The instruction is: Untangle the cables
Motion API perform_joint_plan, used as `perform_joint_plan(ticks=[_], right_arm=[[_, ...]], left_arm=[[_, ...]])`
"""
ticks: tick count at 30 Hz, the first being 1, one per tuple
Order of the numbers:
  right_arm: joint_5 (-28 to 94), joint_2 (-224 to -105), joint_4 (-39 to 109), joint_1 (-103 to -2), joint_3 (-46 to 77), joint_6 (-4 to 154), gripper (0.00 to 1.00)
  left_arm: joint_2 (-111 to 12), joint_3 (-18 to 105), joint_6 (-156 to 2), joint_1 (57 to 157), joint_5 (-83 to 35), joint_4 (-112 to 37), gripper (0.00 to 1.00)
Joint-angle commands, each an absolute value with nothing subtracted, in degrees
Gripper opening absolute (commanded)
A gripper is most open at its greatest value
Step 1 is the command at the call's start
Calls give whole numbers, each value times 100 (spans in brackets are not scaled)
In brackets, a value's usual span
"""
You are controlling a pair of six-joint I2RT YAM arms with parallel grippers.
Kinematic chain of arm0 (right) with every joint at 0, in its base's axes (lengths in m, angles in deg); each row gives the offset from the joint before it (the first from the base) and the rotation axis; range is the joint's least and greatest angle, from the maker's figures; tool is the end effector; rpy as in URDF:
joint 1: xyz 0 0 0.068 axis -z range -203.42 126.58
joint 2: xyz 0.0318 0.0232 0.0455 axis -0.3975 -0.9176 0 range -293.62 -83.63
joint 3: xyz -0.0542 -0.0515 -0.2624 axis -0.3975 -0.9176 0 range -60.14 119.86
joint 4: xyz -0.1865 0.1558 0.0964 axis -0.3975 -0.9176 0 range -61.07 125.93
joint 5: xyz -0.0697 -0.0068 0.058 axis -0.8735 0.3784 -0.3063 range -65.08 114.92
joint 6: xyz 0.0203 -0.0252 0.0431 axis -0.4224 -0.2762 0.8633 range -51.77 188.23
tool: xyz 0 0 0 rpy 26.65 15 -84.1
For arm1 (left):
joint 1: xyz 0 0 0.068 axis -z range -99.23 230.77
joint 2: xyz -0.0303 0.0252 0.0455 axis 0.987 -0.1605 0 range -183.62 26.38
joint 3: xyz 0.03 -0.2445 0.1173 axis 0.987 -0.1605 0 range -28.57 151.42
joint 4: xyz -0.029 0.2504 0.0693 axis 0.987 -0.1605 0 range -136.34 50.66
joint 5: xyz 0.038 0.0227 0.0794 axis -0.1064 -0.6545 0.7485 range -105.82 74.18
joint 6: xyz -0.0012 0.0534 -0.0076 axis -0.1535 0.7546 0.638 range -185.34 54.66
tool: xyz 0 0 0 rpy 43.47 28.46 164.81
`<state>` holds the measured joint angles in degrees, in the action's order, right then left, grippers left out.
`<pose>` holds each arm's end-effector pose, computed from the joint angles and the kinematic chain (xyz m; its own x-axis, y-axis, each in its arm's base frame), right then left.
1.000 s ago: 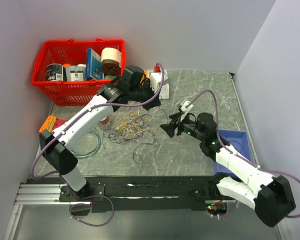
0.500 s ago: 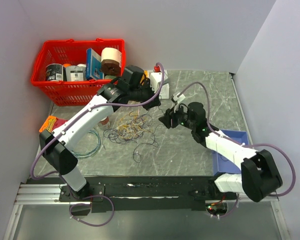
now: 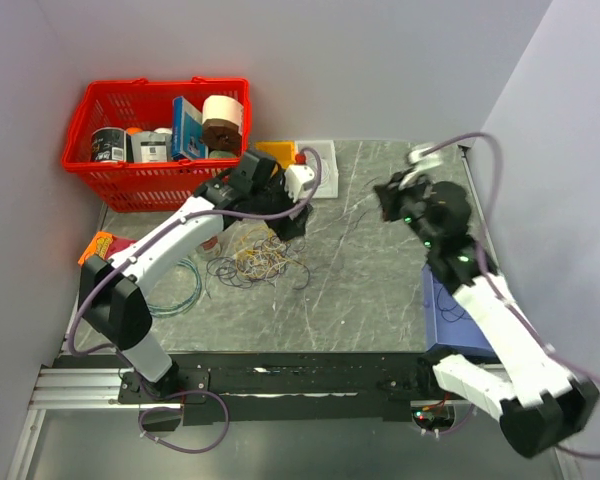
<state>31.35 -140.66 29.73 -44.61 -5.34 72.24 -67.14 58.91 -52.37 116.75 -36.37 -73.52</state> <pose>0.2145 0.0874 0.3694 -0.1688 0.0093 -0.9856 -0.4517 0.8880 0.0857 0.2906 -0.2264 0.3416 -0.3369 0.5044 -0.7950 0.8648 0.4997 -0.0494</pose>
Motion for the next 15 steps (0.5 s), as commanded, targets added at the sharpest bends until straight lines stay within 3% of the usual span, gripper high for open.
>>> perform_joint_plan(ticks=[1,9,15], right_arm=[[1623,-13574,1138,-4233,907,7051,0],[296,-13276,-45,-3951,2483,6990,0],[-996,-13232,-458,-3670,2678,6533,0]], left_arm=[[-6582,5730,-4856,11715,-3672,-7414,96],[-6195,5308,-4741,11707,-3718,-7266,96],[-6019,4737,-4838,11680,-3577,-6914,96]])
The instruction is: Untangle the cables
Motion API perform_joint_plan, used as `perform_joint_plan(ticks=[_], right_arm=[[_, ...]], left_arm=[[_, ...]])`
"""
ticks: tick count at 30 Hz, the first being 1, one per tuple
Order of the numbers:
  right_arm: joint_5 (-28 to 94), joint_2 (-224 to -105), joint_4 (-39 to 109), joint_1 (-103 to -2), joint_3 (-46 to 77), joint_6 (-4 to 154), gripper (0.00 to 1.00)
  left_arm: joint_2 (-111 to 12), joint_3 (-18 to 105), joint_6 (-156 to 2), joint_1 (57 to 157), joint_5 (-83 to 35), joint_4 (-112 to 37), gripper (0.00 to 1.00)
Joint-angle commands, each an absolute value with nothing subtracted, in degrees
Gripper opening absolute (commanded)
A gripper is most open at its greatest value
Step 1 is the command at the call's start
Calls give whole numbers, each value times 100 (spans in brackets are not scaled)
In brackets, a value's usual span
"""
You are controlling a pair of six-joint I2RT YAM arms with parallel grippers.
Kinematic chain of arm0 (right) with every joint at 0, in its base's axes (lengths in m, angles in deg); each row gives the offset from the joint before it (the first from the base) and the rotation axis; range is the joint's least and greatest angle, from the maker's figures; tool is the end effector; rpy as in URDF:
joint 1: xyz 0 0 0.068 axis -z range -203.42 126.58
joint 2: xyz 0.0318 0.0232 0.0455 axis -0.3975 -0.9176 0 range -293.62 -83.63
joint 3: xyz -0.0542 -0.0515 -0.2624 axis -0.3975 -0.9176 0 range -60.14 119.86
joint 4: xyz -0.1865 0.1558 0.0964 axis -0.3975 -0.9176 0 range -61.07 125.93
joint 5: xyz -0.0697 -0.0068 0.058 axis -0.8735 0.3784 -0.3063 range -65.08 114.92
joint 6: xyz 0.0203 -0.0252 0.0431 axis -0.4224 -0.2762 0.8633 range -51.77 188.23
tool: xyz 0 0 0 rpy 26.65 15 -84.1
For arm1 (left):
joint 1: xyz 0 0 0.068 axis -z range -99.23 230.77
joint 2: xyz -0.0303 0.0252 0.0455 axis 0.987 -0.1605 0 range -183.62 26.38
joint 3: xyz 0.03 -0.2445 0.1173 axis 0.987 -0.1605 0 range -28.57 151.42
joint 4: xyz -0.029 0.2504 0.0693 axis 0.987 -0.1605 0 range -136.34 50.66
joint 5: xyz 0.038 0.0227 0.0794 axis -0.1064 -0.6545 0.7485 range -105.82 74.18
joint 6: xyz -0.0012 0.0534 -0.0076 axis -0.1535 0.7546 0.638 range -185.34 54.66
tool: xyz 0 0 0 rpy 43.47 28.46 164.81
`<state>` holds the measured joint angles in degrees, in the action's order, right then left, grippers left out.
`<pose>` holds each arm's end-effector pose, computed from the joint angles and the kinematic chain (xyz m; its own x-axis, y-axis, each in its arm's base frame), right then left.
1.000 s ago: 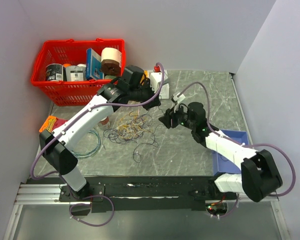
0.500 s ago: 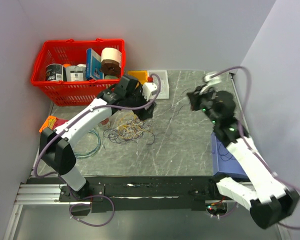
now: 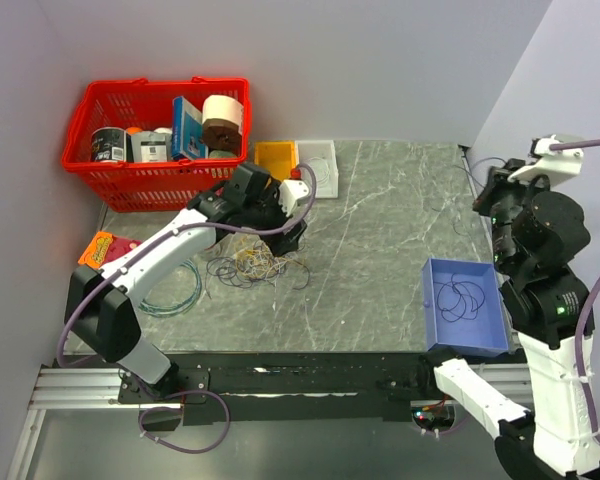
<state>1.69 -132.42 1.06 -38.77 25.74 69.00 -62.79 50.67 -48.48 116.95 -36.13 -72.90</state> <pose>0.1115 0.0160 0.5119 0.0392 0.0237 -0.9990 0.1363 0.9902 0.0288 0.2718 -0.2141 0.3204 -0.3119 0.5653 -0.7637 0.8855 0.4642 -0.0181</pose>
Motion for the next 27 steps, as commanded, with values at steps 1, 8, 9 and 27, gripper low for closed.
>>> perform_joint_plan(ticks=[1,8,9,27], right_arm=[[-1093,-13188,-476,-3617,2617,6498,0],[-1771,-12845,-704,-3467,2599,6339,0],[-1815,-12801,-766,-3458,2512,6365,0],[764,-12607,-768,-359,-237,7832,0]], left_arm=[[-6002,4641,-4838,11671,-3586,-6853,96],[-5993,3990,-4794,11593,-3550,-6554,96],[-5984,3937,-4794,11584,-3577,-6475,96],[-5624,3682,-4750,11452,-3823,-6316,96]])
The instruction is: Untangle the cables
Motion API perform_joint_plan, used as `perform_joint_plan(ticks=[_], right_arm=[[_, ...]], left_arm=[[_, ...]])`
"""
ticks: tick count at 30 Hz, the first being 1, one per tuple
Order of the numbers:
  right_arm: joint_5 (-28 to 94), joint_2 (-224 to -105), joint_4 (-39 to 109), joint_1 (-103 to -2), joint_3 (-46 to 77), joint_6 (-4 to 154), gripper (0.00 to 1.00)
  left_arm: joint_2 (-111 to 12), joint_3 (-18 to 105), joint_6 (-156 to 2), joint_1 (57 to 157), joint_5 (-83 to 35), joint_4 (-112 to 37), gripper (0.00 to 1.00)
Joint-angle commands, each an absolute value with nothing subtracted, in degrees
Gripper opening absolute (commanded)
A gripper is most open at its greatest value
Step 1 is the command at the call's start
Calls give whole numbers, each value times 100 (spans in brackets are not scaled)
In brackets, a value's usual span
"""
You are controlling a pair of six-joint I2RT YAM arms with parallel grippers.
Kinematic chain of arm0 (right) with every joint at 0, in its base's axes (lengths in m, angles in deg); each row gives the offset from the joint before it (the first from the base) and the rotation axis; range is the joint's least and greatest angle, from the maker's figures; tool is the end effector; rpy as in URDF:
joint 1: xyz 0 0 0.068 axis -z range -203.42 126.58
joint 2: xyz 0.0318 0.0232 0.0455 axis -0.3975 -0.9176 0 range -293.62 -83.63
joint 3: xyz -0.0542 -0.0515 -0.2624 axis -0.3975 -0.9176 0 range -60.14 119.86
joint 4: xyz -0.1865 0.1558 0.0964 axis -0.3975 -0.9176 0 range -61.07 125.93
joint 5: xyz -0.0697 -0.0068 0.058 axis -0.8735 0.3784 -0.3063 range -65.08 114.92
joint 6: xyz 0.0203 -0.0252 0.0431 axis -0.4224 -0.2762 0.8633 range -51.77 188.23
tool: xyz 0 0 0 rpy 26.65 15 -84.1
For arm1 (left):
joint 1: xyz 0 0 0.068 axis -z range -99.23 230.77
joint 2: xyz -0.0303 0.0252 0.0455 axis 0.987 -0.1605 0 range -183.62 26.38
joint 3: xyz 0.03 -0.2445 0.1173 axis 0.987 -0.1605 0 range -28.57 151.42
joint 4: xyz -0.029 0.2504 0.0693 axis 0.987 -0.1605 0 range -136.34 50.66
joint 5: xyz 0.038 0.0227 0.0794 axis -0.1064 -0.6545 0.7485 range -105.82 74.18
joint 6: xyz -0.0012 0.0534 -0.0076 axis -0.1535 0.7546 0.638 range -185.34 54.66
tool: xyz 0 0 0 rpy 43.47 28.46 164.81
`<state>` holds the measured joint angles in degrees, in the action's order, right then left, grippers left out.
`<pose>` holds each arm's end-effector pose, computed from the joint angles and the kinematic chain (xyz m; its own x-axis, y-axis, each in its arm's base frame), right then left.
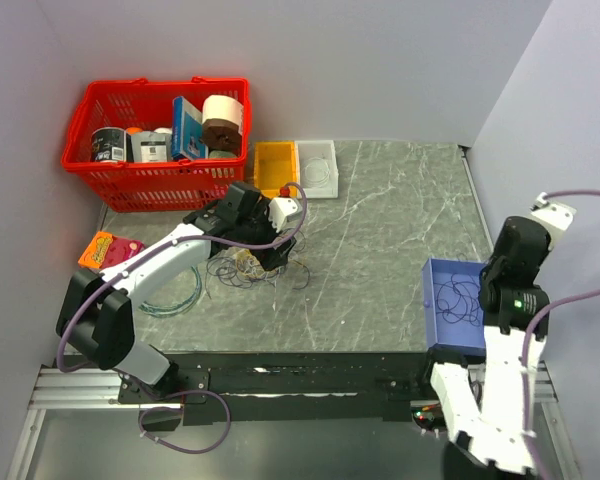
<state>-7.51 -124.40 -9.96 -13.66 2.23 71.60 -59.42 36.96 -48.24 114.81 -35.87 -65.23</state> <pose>0.1155 -0.0393 0.3891 -0.3679 0.1138 -0.9229 0.6476 0.7436 -0.1665 0.2631 -0.1924 0.2707 -0.3586 0.5757 -0.7348 0.8665 0.4981 -0.0325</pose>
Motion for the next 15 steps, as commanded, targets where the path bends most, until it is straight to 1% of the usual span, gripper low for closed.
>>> perform_joint_plan(ticks=[1,3,10,15], right_arm=[[899,-12616,-653,-147,-362,8034,0],[1233,-12625,-495,-75,-712,8219,0],[2016,-12678,-582,-48,-1373,8904,0],[2088,-12809,-433,267,-1882,9318,0]], left_arm=[[-5580,3647,-4724,11460,-3823,-6316,96],[-5562,3638,-4715,11452,-3849,-6334,96],[-5650,3655,-4706,11443,-3832,-6307,96],[-5677,3673,-4706,11434,-3937,-6325,96]])
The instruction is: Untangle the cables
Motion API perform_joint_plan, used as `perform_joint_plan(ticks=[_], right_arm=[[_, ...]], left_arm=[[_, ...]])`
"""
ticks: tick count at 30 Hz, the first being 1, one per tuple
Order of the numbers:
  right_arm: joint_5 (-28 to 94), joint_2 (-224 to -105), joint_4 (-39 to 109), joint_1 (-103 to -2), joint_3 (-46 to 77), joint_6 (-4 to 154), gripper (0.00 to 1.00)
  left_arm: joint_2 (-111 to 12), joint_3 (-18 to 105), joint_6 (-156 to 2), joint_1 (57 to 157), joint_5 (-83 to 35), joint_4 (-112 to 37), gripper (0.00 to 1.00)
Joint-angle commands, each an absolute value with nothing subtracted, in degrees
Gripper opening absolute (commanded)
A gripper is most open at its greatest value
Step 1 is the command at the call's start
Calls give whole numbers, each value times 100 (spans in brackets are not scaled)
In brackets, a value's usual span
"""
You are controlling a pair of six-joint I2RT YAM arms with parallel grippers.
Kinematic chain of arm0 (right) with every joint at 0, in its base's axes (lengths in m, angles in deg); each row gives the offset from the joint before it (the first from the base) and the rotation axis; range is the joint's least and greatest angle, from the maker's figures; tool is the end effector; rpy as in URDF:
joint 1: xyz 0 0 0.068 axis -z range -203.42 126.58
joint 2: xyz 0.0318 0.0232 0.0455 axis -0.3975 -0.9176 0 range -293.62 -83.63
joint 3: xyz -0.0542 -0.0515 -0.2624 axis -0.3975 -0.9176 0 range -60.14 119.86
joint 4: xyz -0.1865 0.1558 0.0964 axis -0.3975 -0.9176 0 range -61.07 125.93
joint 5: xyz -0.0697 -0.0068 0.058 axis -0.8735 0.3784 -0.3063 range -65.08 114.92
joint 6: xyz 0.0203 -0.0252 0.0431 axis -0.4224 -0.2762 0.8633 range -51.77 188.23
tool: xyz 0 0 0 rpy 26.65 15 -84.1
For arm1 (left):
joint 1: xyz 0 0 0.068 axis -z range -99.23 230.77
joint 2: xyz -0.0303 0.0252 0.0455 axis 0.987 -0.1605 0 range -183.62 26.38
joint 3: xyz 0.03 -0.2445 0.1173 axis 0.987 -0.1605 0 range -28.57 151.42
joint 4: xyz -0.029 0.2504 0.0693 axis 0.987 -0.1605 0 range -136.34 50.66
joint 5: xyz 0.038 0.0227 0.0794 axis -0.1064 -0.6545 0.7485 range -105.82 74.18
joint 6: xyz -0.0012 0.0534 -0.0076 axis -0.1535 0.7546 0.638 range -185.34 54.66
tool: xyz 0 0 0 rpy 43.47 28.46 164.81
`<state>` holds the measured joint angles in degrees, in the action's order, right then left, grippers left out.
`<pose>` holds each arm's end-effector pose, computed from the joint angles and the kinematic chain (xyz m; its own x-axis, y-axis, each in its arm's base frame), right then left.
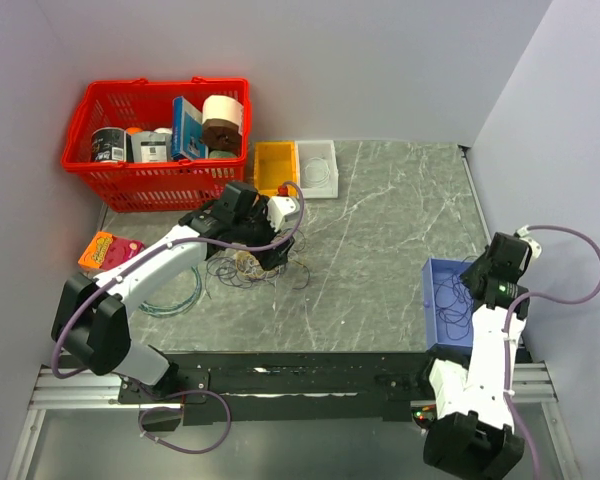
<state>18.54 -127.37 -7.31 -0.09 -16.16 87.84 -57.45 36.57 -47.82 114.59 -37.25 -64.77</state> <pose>0.1397 -0.0646 0.2825 -0.4327 0.5500 -0.7143 0.6513 0.7386 0.1742 0.2585 -0.1888 0.2797 -0.3298 0.5584 -0.7612 0.8760 0.4815 -0.0263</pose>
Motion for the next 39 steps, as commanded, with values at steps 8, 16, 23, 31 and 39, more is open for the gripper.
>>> perform_joint_plan(ticks=[8,16,23,31,39], right_arm=[[2070,-13065,-353,558,-1849,9609,89],[2200,-12705,-345,384,-1093,9100,100],[2399,-12913,524,-2304,-644,8090,100],[3695,-14793,2238,-4704,-548,7360,81],[5145,-17852,2926,-5181,927,6278,72]], left_arm=[[-5677,3646,-4706,11399,-3858,-6334,96],[-5860,3611,-4776,11206,-3648,-6255,96],[-6336,3875,-4908,10390,-4077,-6535,96],[-6029,3787,-4698,9993,-4008,-6869,96],[-5949,3875,-4635,9843,-3876,-7204,96]])
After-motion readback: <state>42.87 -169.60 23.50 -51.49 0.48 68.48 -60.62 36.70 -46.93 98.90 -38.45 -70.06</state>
